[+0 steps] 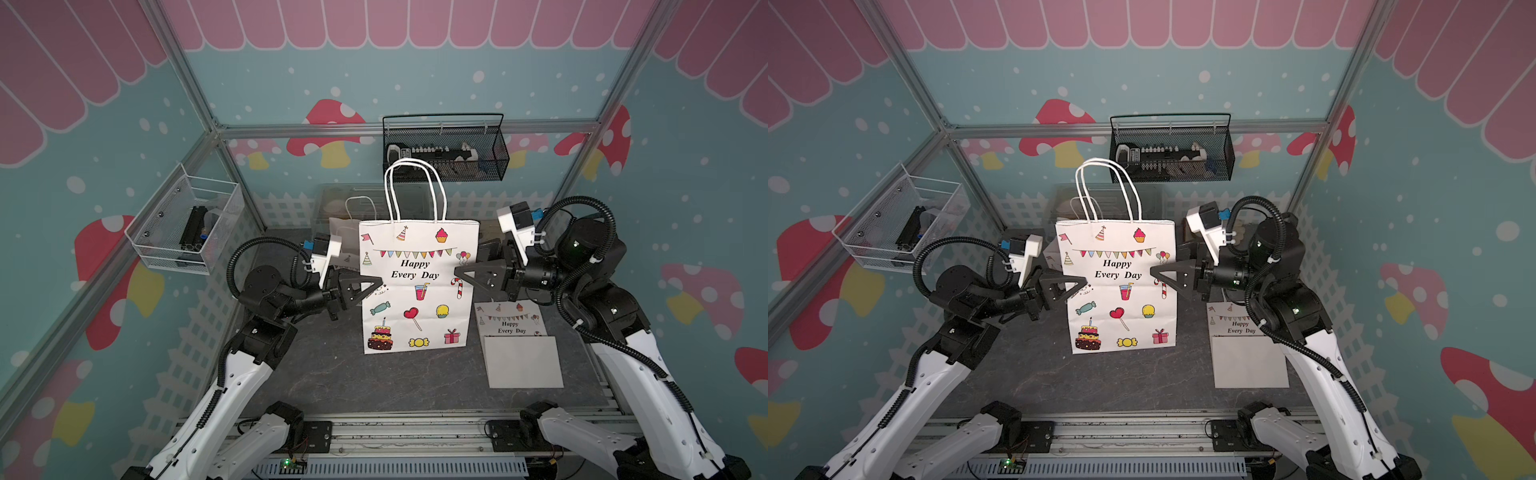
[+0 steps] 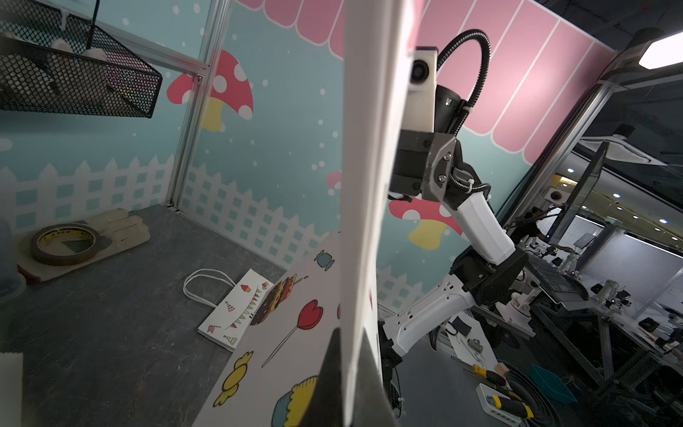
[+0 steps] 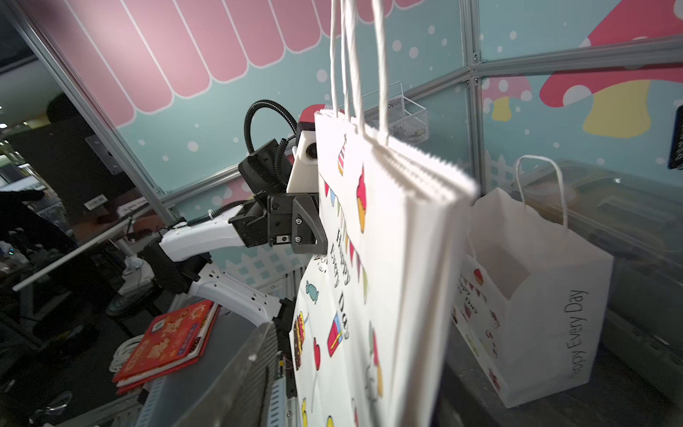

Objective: Put away the paper bag
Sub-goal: Press the paper bag.

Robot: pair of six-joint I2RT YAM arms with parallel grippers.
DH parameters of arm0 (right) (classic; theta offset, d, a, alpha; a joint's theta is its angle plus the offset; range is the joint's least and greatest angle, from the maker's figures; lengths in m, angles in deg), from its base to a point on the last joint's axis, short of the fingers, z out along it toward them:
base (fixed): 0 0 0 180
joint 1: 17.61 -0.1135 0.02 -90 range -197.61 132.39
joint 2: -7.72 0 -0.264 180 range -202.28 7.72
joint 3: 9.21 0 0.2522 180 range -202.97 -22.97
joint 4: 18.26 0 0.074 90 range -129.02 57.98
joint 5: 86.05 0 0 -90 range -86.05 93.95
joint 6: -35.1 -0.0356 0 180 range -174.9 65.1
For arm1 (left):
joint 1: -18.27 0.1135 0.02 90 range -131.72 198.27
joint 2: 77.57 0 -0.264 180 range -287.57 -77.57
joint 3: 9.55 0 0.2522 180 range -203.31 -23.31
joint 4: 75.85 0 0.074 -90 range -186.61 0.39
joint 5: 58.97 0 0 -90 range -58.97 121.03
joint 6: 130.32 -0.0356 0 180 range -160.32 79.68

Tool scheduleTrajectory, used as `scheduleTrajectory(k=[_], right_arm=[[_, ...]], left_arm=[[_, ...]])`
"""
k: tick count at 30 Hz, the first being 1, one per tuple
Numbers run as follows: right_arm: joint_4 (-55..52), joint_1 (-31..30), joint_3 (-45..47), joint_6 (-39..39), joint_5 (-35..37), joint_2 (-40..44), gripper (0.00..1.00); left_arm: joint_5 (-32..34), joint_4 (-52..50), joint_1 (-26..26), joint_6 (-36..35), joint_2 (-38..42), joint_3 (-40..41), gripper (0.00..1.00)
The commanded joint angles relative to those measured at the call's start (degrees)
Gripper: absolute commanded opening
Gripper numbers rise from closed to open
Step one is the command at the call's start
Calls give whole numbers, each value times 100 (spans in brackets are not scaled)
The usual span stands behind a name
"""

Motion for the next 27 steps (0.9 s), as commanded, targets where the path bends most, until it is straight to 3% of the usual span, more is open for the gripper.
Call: scheduleTrajectory(k=[1,6,10,16,20,27], right_arm=[[-68,13,265,76,-261,151,75],[152,5,524,-78,-466,203,75],[161,-9,545,-96,-523,189,50],[170,-11,556,-131,-407,205,21],[178,-9,515,-133,-257,233,8],[136,-1,334,-149,28,225,0]], left_arm=[[70,626,4,362,55,-14,0],[-29,1164,8,754,57,45,0],[-45,1231,4,808,84,54,0],[-18,1262,4,807,82,55,0],[-73,1237,8,810,64,59,1],[-268,685,7,497,-6,-28,35]])
